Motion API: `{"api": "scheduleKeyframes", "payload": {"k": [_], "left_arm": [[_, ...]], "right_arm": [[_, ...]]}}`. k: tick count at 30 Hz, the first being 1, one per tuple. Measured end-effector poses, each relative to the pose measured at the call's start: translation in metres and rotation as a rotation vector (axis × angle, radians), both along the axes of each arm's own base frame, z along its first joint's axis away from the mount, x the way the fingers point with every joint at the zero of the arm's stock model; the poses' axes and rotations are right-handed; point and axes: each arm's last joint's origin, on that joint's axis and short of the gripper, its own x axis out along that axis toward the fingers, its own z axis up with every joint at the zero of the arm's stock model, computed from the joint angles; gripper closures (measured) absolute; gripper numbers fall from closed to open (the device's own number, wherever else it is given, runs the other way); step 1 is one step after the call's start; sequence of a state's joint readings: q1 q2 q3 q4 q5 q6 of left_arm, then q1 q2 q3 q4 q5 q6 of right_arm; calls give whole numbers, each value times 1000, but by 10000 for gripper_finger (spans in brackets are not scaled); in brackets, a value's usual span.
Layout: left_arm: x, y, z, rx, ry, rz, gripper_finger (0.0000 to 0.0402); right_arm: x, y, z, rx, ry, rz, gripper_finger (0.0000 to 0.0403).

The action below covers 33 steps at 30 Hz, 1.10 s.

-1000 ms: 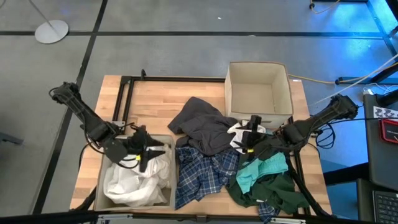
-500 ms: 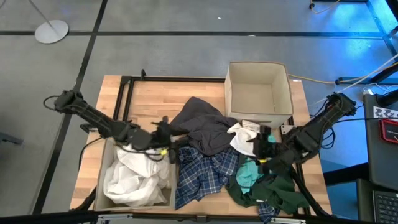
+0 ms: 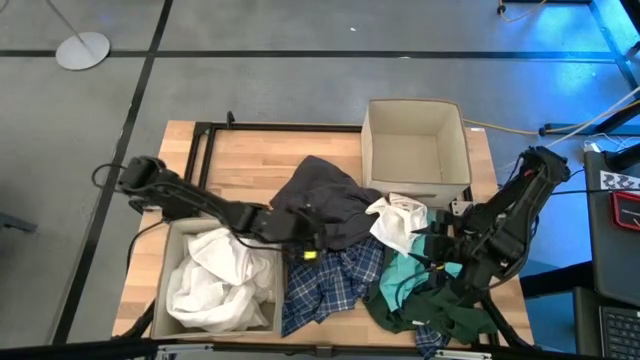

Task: Sort clothes
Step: Put the white shorts into the bottom brown laundry bin

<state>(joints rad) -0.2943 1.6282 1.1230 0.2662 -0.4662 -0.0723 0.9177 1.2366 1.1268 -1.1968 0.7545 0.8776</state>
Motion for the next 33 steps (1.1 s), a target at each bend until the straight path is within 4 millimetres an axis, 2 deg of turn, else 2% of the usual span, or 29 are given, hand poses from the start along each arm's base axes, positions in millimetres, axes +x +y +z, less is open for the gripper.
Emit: {"api": "scheduleKeyframes", "payload": {"k": [6,10,18,23,33], "left_arm": [[41,1,11,102,150,7,243],[67,1,13,152,218,-55,243],[108,8,-20,315,334,-92,243],[122,8,-45,437,396,-137,243],[132,9,-67,504,414,-167,243]], "right_arm": [[-3,-4,-21,-28,19,-48,139],[-4,-6,-29,-40,31,-63,139],[-10,-4,-29,-53,36,-38,139],[-17,-3,-29,-70,20,-39,139],[-20,-2,-28,-79,-20,-47,139]]}}
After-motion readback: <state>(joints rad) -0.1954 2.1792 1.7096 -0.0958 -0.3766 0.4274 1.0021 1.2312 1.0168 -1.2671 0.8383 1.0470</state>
